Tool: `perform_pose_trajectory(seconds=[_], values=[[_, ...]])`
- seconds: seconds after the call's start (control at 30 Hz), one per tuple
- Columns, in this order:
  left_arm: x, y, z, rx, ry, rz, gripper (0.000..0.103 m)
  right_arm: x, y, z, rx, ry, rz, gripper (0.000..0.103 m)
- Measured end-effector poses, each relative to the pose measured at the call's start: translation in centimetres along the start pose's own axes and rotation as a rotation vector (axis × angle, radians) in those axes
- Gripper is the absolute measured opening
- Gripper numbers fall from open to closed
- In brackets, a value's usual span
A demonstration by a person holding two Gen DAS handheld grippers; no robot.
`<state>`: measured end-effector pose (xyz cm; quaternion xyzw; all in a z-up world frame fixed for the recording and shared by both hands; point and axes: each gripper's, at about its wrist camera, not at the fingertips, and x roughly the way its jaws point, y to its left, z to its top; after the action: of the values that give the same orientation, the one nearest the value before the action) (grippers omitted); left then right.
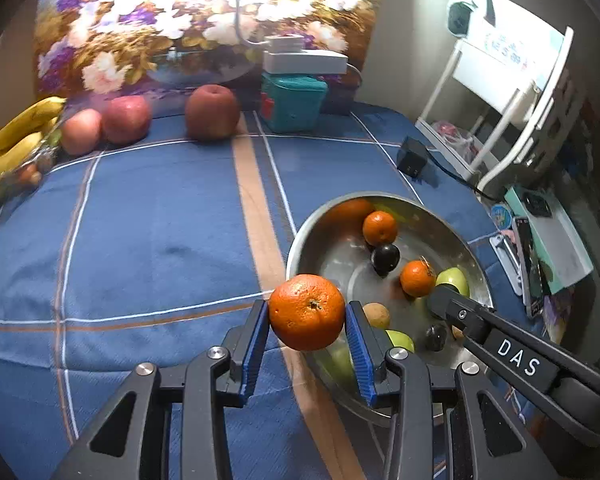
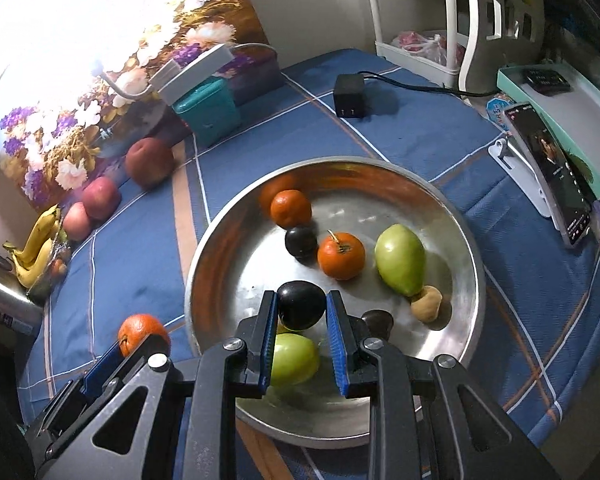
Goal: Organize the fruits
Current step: 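Carry the black plum and tangerine over the steel bowl with both tools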
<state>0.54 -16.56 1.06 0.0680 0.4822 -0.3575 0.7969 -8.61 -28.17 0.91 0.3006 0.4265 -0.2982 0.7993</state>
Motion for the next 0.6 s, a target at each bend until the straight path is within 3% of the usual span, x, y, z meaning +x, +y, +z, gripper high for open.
perform_pose_trajectory(seconds=[0.6], values=[[1.5, -0.8, -0.3, 0.03, 0.026, -0.038, 0.043, 1.6, -1.0, -0.5, 0.04, 0.062, -0.017, 0.026]])
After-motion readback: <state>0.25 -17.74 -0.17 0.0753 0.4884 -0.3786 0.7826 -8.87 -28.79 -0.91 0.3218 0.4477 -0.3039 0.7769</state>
